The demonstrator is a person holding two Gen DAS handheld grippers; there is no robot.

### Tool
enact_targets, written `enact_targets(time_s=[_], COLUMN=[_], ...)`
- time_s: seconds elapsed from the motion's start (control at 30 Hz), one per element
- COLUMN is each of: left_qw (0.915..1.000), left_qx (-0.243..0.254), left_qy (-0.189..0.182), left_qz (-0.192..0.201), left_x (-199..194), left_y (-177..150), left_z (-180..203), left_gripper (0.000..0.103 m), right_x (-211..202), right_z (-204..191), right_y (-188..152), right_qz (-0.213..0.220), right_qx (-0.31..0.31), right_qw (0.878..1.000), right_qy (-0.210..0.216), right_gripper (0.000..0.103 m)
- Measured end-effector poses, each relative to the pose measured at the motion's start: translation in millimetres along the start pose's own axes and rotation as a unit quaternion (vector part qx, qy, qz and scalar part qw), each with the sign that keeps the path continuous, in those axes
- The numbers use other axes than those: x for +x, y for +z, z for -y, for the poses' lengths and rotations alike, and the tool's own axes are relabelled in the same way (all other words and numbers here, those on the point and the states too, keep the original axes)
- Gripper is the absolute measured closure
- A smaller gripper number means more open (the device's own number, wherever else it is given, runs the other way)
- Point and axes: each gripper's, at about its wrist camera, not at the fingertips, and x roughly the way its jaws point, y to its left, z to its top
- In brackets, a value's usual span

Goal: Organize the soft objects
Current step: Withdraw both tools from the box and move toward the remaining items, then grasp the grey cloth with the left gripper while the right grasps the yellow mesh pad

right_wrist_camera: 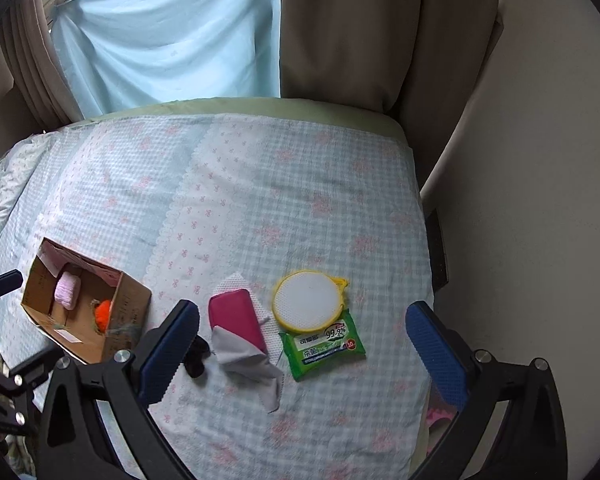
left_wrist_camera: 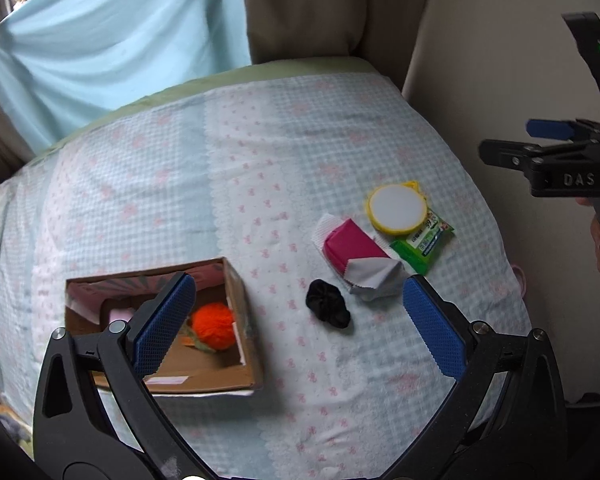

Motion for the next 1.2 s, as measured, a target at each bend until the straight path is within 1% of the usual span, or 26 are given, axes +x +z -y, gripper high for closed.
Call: enact_targets(time_s=[0.2, 0.37, 0.5, 0.67, 0.9, 1.0, 1.1, 1.2], left_qw=[0.9986, 0.9975, 0.997, 0.9957, 0.9951, 0.9939, 0.9918, 0.9906], left_qx=[0.04, 0.048, 0.068, 0.092, 0.097, 0.107, 0.12, 0.125], left_qy=[-0.03, -0.042, -0.027, -0.01, 0.014, 0.025, 0.043, 0.054], left_qz=[-0.016, -0.031, -0.025, -0.005, 0.007, 0.006, 0.011, 0.014], left_x=[65, 123, 159, 192, 230, 243, 247, 248], left_y=[-16, -34, -46, -55, -59, -65, -72, -75], left_z=[66, 98, 115, 132, 143, 147, 151, 153], left_gripper=[0.0, 0.0, 0.0, 0.0, 0.0, 0.001, 0.002, 0.007], right_x=[64, 114, 144, 174, 214, 230, 243, 251], right_z=[24, 33, 33, 28, 23, 23, 21, 18], right_y=[-9, -21, -31, -43, -47, -46, -48, -50], right_qz=[-0.012, -0.021, -0.022, -0.024, -0.026, -0.03, -0.036, -0.039], right_qx=[-0.029, -0.047, -0.071, -0.11, -0.152, -0.158, -0.163, -0.171], right_qw=[0.999, 0.998, 0.996, 0.991, 0.984, 0.982, 0.98, 0.978], right_qy=[0.023, 0.043, 0.057, 0.074, 0.088, 0.098, 0.107, 0.112], right_gripper=[0.0, 0.0, 0.0, 0.0, 0.0, 0.0, 0.0, 0.0])
